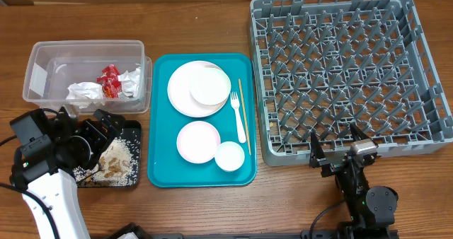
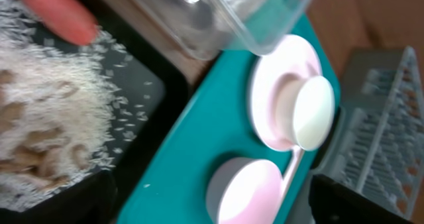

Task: Sort waste into correct bins and load items into the dishwasher
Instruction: 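Move the left gripper right over the teal tray to the white cup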

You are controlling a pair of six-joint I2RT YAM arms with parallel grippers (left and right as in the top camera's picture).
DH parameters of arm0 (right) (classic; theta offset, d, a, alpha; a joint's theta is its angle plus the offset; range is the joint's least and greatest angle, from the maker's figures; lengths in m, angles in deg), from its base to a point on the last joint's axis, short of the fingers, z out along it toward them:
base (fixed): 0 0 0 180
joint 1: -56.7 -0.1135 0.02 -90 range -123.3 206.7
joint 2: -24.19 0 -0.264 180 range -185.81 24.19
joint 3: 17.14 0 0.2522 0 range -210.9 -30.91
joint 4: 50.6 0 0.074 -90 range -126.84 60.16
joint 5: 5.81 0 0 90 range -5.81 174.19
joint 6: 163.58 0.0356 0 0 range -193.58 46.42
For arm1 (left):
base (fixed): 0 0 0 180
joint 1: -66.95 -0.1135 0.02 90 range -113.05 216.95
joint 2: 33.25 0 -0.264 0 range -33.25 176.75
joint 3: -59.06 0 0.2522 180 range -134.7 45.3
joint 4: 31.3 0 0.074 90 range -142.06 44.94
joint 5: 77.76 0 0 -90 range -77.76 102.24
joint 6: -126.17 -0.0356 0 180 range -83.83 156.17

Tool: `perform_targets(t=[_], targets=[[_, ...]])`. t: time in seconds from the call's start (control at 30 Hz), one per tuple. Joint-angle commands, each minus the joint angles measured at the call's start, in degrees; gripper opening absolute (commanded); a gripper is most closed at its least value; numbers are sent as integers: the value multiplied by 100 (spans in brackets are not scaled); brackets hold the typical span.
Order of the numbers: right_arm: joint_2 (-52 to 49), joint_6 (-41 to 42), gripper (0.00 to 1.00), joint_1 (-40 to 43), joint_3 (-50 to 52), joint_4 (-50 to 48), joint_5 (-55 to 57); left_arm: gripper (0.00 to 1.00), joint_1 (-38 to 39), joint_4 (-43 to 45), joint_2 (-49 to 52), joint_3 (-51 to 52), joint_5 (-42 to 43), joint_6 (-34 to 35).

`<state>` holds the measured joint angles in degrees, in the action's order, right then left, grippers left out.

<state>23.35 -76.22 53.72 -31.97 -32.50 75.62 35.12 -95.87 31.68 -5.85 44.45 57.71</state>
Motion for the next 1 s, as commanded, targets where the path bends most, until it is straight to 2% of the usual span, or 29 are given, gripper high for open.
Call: perform_targets(t=[0.0, 0.03, 0.27, 0.43, 0.57, 0.73, 0.87, 0.97], targets=[[44, -17, 100, 28, 61, -37, -7, 71, 131, -24, -46, -122, 1034, -404], [44, -17, 100, 28, 61, -37, -7, 67, 208, -66, -46, -122, 1051, -400], [44, -20, 100, 28, 61, -107, -9, 68, 1318, -85, -46, -251, 879, -396], [44, -17, 100, 28, 61, -188, -168, 62, 2612, -214, -46, -817, -203, -313], [44, -17, 100, 28, 61, -74, -291, 62, 3882, -216, -44, -1193, -1364, 190], [44, -15, 100, 26, 61, -76, -313, 63, 5261, -98, 85, -1198, -2459, 844], [44, -15, 100, 26, 61, -76, -313, 68, 6118, -81, 479, -1198, -2927, 914], [44, -15, 100, 26, 61, -74, -313, 68, 6485, -81, 881, -1198, -3095, 1152]])
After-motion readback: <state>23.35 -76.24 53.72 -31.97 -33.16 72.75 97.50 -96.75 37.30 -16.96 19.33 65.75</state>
